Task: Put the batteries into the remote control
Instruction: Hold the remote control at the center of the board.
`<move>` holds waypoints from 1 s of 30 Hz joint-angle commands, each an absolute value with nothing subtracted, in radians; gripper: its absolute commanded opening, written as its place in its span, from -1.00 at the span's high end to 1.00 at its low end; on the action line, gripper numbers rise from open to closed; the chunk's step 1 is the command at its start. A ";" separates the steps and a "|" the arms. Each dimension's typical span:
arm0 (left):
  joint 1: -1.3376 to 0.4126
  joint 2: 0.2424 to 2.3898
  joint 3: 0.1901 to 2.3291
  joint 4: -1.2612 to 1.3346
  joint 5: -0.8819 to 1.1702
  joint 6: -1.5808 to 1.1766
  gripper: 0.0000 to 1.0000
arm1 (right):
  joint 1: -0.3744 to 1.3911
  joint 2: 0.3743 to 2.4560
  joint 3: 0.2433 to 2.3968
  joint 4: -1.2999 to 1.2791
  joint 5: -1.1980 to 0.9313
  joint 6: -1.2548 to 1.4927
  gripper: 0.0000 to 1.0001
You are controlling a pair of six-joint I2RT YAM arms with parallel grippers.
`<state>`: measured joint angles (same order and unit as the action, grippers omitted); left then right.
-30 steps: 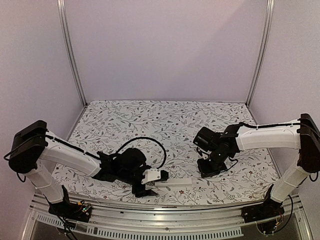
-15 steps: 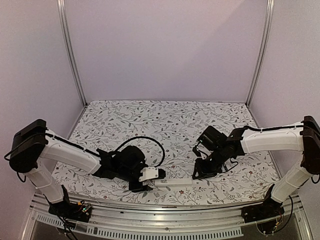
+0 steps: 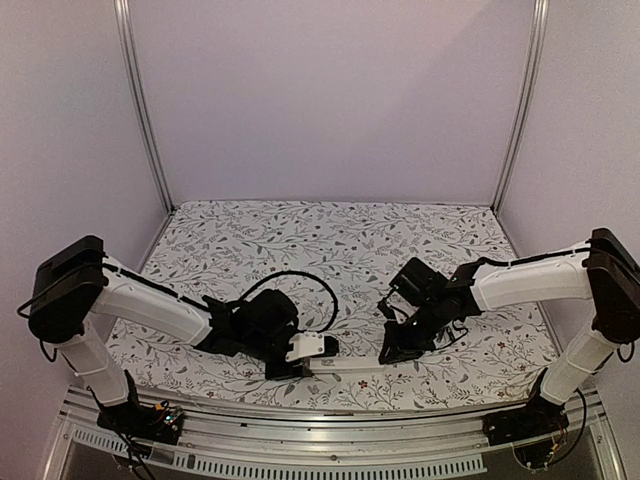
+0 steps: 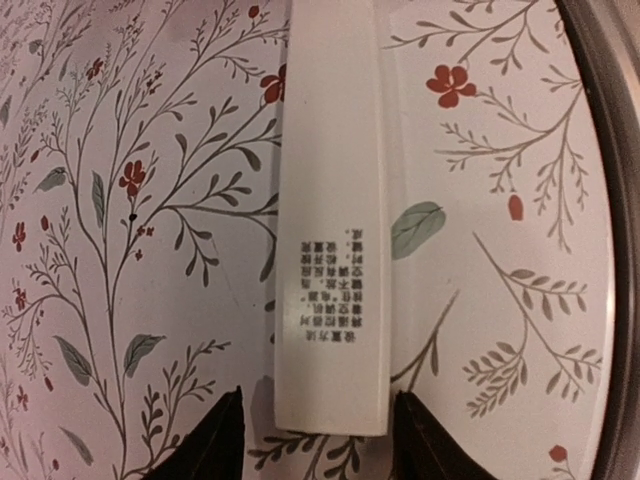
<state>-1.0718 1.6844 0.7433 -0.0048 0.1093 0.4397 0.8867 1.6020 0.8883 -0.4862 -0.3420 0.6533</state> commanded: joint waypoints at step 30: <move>-1.110 1.793 0.801 0.092 0.217 0.363 0.52 | 0.904 1.707 0.910 -0.375 -0.387 0.730 0.84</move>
